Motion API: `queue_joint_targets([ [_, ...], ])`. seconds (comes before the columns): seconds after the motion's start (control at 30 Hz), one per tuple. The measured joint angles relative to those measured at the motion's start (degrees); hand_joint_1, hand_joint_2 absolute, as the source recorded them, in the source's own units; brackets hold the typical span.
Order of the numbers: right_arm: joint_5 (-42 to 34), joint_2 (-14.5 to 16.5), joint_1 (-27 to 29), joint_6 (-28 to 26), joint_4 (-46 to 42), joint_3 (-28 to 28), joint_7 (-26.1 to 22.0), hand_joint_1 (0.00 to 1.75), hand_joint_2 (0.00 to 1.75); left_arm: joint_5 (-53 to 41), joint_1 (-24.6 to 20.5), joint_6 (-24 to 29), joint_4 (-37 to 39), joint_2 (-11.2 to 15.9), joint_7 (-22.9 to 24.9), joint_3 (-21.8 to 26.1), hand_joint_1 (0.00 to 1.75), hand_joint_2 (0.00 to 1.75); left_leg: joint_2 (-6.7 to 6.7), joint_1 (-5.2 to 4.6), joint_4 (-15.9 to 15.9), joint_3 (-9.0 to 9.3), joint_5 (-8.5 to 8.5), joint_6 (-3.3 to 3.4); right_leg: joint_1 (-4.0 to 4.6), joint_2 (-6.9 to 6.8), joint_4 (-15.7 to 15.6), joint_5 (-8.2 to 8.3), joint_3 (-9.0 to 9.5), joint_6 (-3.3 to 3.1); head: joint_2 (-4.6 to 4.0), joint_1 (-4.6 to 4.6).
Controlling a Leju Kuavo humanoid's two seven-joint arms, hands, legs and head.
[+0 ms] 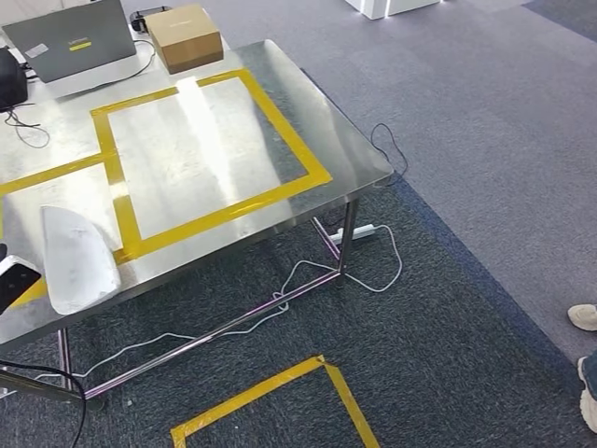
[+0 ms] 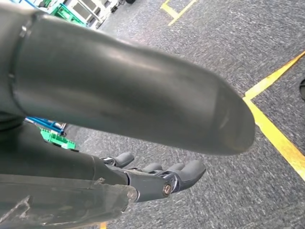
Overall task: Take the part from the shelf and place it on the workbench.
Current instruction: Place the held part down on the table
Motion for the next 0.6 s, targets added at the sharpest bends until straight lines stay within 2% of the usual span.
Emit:
queue_joint_targets([
  [0.03, 0.2, -0.02, -0.04, -0.01, 0.0, -0.03, 0.0, 0.0, 0.0, 0.0, 0.16, -0.04, -0.04, 0.03, 0.02, 0.26, 0.0, 0.0, -0.12, 0.29, -0.47, 0.28, 0.27, 0.05, 0.03, -0.2, 2.2, -1.51, -0.92, 0.2, 0.0, 0.18],
  [0.1, 0.6, -0.02, -0.2, -0.06, 0.0, -0.16, 0.0, 0.0, 0.0, -0.04, 0.8, -0.12, -0.06, 0.0, 0.08, 0.57, 0.0, 0.0, -0.45, 0.53, -0.63, 0.28, 0.42, 0.05, -0.21, -0.58, 9.66, -5.64, -4.1, 0.72, 0.0, 0.52],
  [0.13, 0.76, -0.02, -0.3, -0.08, 0.0, -0.25, 0.01, 0.0, 0.0, -0.07, 1.26, -0.15, -0.06, -0.04, 0.11, 0.65, 0.0, 0.0, -0.7, 0.64, -0.62, 0.17, 0.47, -0.08, -0.35, -0.69, 12.98, -7.06, -5.54, 0.98, 0.0, 0.6],
  [0.17, 0.88, -0.02, -0.38, -0.1, 0.0, -0.34, 0.01, 0.0, 0.0, -0.1, 1.7, -0.16, -0.06, -0.09, 0.13, 0.72, 0.0, 0.0, -1.04, 0.78, -0.6, 0.07, 0.54, -0.28, -0.5, -0.72, 14.6, -7.48, -6.16, 1.21, 0.0, 0.6],
  [0.2, 0.99, -0.02, -0.43, -0.1, 0.0, -0.44, 0.02, 0.0, 0.0, -0.12, 2.06, -0.16, -0.05, -0.13, 0.14, 0.79, 0.0, 0.0, -1.48, 0.97, -0.57, -0.02, 0.62, -0.58, -0.66, -0.7, 13.84, -6.74, -5.57, 1.42, 0.0, 0.61],
  [0.23, 1.1, -0.02, -0.45, -0.1, 0.0, -0.57, 0.02, 0.0, 0.0, -0.14, 2.38, -0.16, -0.04, -0.16, 0.18, 0.91, 0.0, 0.0, -2.0, 1.22, -0.49, -0.1, 0.68, -0.97, -0.89, -0.42, 10.66, -5.06, -3.69, 1.64, 0.0, 0.61],
  [0.3, 1.36, 0.06, -0.53, -0.13, 0.0, -0.87, 0.04, 0.0, 0.0, -0.17, 2.84, -0.16, -0.05, -0.11, 0.27, 1.35, 0.0, 0.0, -3.14, 1.56, -0.02, -0.45, 0.68, -2.02, -1.4, 2.01, 2.3, -2.2, 1.11, 2.06, 0.0, 0.72],
  [0.33, 1.51, 0.12, -0.6, -0.14, 0.0, -1.03, 0.06, 0.0, 0.0, -0.21, 3.04, -0.16, -0.05, -0.06, 0.33, 1.64, 0.0, 0.0, -3.69, 1.61, 0.22, -0.67, 0.69, -2.51, -1.51, 2.97, -0.34, -1.55, 2.6, 1.83, 0.0, 0.67],
  [0.37, 1.66, 0.18, -0.66, -0.16, 0.0, -1.16, 0.08, 0.0, 0.0, -0.27, 3.19, -0.16, -0.06, 0.0, 0.35, 1.92, 0.0, 0.0, -4.21, 1.59, 0.32, -0.88, 0.78, -2.9, -1.48, 3.52, -1.35, -1.52, 3.18, 1.38, 0.0, 0.62],
  [0.43, 1.9, 0.23, -0.74, -0.19, 0.01, -1.38, 0.14, 0.0, 0.0, -0.4, 3.63, -0.18, -0.05, 0.05, 0.39, 2.39, 0.0, 0.0, -5.31, 1.75, 0.11, -1.14, 1.28, -3.45, -1.22, 2.08, -0.97, -1.43, 3.09, -0.03, 0.0, 0.31],
  [0.47, 1.96, 0.22, -0.78, -0.21, 0.01, -1.45, 0.16, 0.0, 0.0, -0.45, 3.95, -0.18, -0.04, 0.06, 0.39, 2.62, 0.0, 0.0, -4.77, 1.77, 0.21, -1.35, 1.37, -3.62, -1.14, 1.27, -0.88, -1.29, 3.09, -0.59, 0.0, 0.22],
  [0.5, 1.99, 0.22, -0.81, -0.22, 0.02, -1.51, 0.18, 0.0, 0.0, -0.48, 4.22, -0.19, -0.02, 0.08, 0.42, 2.84, 0.0, 0.0, -3.26, 1.65, 1.12, -1.91, 0.82, -3.71, -1.05, 0.44, -0.86, -1.11, 3.09, -1.11, 0.0, 0.04],
  [0.53, 2.02, 0.23, -0.81, -0.22, 0.02, -1.56, 0.18, 0.0, 0.0, -0.5, 4.4, -0.2, -0.01, 0.08, 0.44, 2.99, 0.0, 0.0, -1.23, 1.45, 3.27, -2.99, -0.52, -3.67, -0.92, -0.42, -0.88, -0.9, 2.9, -1.57, 0.0, -0.1],
  [0.57, 2.05, 0.25, -0.77, -0.22, 0.02, -1.63, 0.18, 0.0, 0.0, -0.53, 4.48, -0.21, 0.0, 0.07, 0.45, 3.08, 0.0, 0.0, 1.02, 1.19, 6.75, -4.57, -2.56, -3.52, -0.71, -1.25, -0.9, -0.75, 2.87, -1.89, 0.0, -0.27],
  [0.6, 2.11, 0.26, -0.68, -0.22, 0.02, -1.69, 0.18, 0.0, 0.0, -0.55, 4.5, -0.24, 0.02, 0.03, 0.5, 3.11, 0.0, 0.0, 2.31, 1.04, 11.27, -6.56, -4.89, -3.34, -0.48, -2.14, -0.9, -0.67, 2.71, -2.09, 0.0, -0.39],
])
